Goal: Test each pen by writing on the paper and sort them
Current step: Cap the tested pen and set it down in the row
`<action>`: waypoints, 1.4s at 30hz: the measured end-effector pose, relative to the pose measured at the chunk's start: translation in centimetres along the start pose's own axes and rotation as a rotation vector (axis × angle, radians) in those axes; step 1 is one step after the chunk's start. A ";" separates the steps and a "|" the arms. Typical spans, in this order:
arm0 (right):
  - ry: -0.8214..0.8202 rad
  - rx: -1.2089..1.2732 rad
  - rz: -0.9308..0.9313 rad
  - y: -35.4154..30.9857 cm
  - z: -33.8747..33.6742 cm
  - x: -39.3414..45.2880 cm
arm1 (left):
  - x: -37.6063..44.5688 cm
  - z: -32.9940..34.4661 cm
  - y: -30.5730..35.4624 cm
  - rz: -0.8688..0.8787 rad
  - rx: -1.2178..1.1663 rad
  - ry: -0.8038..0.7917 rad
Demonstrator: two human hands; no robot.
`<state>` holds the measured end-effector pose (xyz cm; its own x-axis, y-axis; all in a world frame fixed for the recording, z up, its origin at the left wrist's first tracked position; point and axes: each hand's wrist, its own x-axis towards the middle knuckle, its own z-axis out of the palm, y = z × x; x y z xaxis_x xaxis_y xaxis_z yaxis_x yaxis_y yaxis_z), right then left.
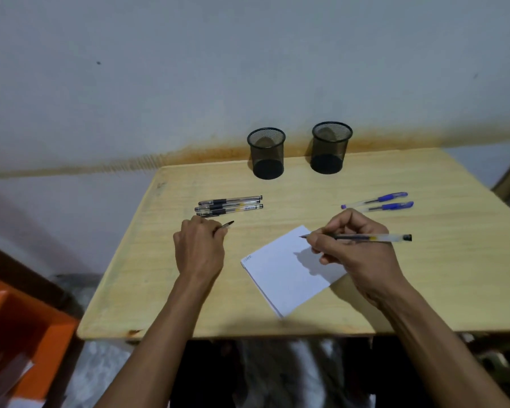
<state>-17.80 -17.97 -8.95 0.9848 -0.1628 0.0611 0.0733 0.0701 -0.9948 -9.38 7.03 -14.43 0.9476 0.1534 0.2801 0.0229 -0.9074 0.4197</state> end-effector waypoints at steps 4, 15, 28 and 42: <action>-0.012 0.051 0.004 -0.9 -0.3 -0.8 | -0.9 -1.5 0.9 0.051 -0.158 0.005; -0.026 -0.179 -0.190 -4.9 -1.2 -1.9 | -6.2 -5.3 7.1 0.382 -0.586 -0.053; -0.084 -0.219 -0.199 -3.5 -2.1 -2.3 | -7.5 -5.9 8.2 0.580 -0.604 -0.021; 0.102 0.074 -0.118 -2.7 -5.8 0.1 | -3.6 -5.4 14.7 0.606 -0.530 -0.239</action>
<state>-18.83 -23.91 -6.76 0.9480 -0.2726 0.1645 0.2023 0.1166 -0.9724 -14.16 -4.78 -4.59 0.7910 -0.4427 0.4223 -0.6082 -0.4931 0.6221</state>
